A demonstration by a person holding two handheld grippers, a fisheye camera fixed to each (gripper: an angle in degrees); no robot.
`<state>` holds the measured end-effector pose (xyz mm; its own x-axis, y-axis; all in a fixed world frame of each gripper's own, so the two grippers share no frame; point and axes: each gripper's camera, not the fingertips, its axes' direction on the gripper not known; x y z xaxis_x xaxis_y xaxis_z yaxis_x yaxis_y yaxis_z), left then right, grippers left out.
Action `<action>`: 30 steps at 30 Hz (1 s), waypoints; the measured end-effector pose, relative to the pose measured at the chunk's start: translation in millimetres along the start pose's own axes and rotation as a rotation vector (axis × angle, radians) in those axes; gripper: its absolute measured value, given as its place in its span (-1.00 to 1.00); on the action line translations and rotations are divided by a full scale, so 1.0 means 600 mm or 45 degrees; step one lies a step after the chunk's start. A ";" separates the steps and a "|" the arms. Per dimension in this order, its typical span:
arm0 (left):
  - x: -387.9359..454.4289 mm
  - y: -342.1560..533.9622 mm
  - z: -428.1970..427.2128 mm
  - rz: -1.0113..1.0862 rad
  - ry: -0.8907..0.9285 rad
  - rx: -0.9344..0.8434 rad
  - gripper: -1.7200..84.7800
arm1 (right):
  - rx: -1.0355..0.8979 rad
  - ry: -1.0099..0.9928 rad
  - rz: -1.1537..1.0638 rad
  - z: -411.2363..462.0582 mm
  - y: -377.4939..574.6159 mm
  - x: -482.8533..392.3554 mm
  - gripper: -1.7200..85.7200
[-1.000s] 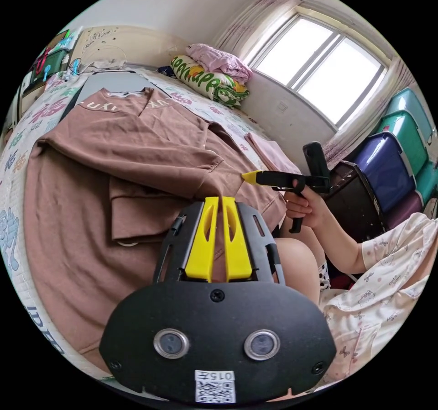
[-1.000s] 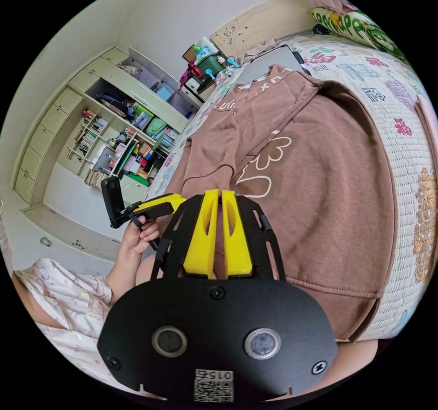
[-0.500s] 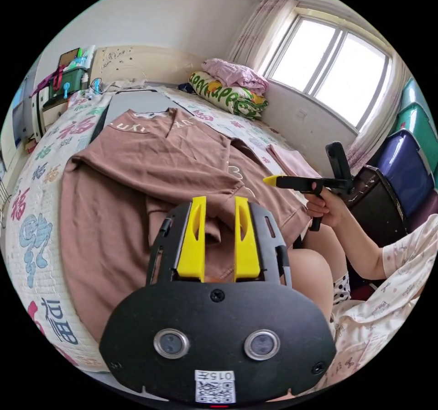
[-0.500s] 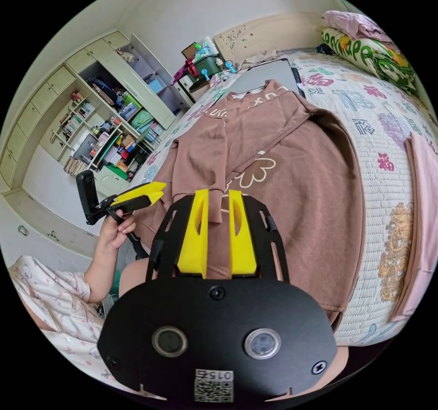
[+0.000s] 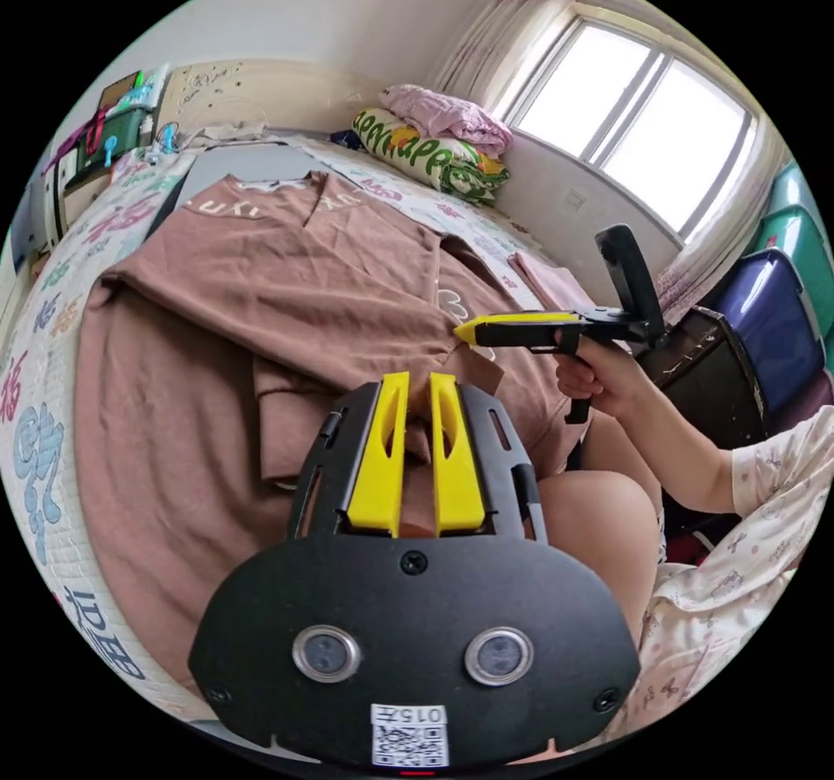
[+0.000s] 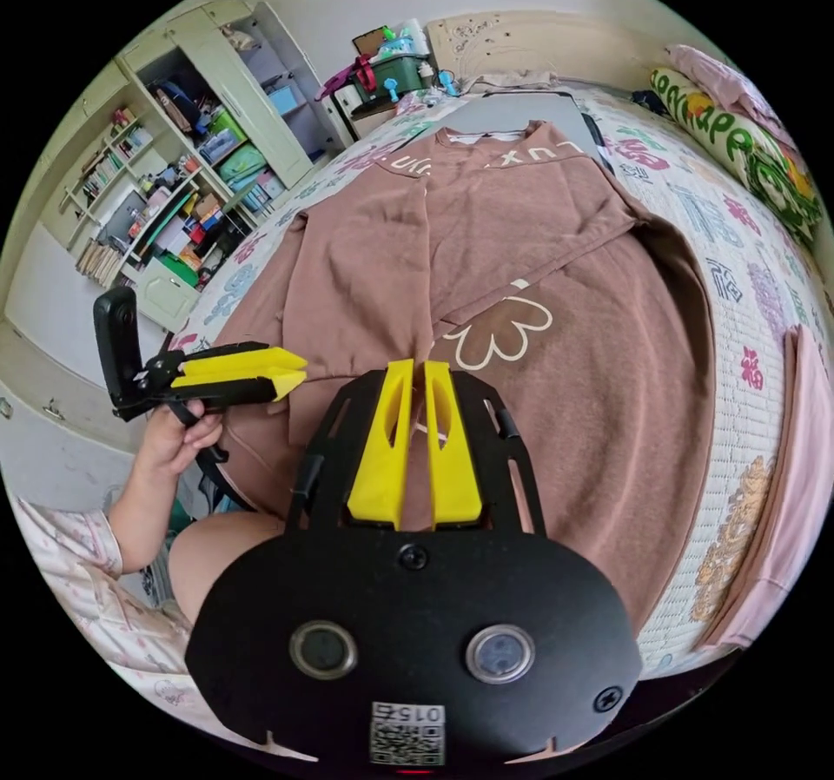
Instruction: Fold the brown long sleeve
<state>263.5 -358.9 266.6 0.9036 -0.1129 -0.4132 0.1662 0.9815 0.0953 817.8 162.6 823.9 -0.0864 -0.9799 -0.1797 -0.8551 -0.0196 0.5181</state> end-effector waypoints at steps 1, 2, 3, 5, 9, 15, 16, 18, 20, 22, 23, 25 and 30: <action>-0.006 0.011 0.001 -0.014 0.020 0.023 -0.84 | 0.011 0.009 -0.017 0.006 0.002 -0.005 -0.90; -0.011 0.015 0.001 -0.029 0.038 0.024 -0.84 | 0.020 0.018 -0.028 0.017 0.004 -0.012 -0.90; -0.013 0.016 0.001 -0.032 0.043 0.023 -0.84 | 0.016 0.022 -0.032 0.026 0.000 -0.018 -0.90; -0.013 0.015 0.004 -0.036 0.047 0.015 -0.84 | 0.010 0.011 -0.035 0.039 -0.008 -0.021 -0.89; -0.021 0.003 -0.005 0.006 0.112 -0.023 -0.81 | -0.026 -0.106 -0.026 0.054 -0.034 0.005 -0.81; -0.150 -0.070 -0.130 -0.020 0.003 0.197 -0.75 | 0.114 -0.007 0.000 -0.018 -0.123 0.093 -0.78; -0.193 -0.105 -0.138 -0.046 -0.067 0.188 -0.74 | 0.142 0.001 0.008 -0.025 -0.141 0.106 -0.78; -0.260 -0.160 -0.145 -0.103 -0.141 0.213 -0.73 | 0.214 0.030 0.032 -0.036 -0.239 0.152 -0.77; -0.340 -0.239 -0.137 -0.165 -0.264 0.239 -0.71 | 0.254 0.067 0.047 -0.023 -0.326 0.183 -0.75; -0.378 -0.302 -0.113 -0.167 -0.385 0.189 -0.71 | 0.265 0.095 0.076 0.008 -0.418 0.214 -0.74; -0.387 -0.322 -0.102 -0.166 -0.416 0.173 -0.71 | 0.258 0.113 0.093 0.032 -0.478 0.231 -0.74; -0.424 -0.387 -0.061 -0.188 -0.451 0.149 -0.69 | 0.272 0.142 0.096 0.070 -0.562 0.246 -0.72; -0.521 -0.441 0.015 -0.349 -0.432 0.113 -0.69 | 0.272 0.055 0.343 0.189 -0.752 0.346 -0.69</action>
<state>-59.0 -584.6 378.9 0.8975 -0.4258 -0.1149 0.4373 0.8928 0.1075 1127.6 -9.4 458.4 -0.3059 -0.9518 -0.0223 -0.8926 0.2786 0.3544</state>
